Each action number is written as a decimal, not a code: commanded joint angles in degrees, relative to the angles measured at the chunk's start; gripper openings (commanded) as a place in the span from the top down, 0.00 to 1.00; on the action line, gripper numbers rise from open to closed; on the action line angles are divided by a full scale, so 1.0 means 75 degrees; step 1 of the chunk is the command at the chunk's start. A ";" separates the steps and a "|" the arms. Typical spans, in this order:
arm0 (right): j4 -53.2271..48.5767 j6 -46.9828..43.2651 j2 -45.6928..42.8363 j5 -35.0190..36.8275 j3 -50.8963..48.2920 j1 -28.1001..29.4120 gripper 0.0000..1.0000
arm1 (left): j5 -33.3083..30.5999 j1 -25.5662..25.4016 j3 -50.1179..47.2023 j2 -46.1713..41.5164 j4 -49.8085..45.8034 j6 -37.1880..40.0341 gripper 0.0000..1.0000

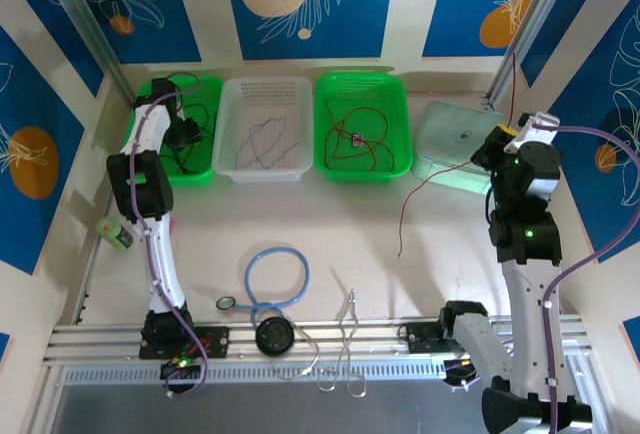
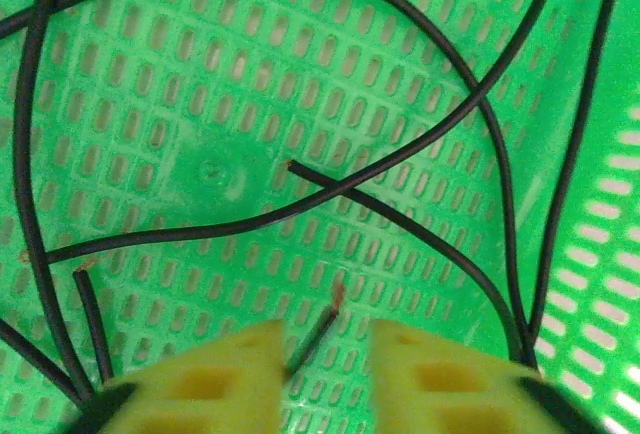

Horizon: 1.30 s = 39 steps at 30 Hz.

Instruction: Untangle the cables

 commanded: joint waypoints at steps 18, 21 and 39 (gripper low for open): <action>0.0646 0.0314 0.0626 -0.0219 0.1058 0.0648 1.00 | -0.0119 -0.0427 0.0100 -0.3295 -0.0088 0.0612 0.28; 0.0925 0.0373 0.1062 -0.0191 0.1568 0.0961 1.00 | -0.0048 -0.0987 -0.1011 -0.4208 0.0359 0.0551 0.27; 0.2603 -0.0007 0.4413 -0.0505 0.4996 0.1981 1.00 | -0.0442 -0.4858 -0.6368 -0.7148 0.3378 -0.1260 0.26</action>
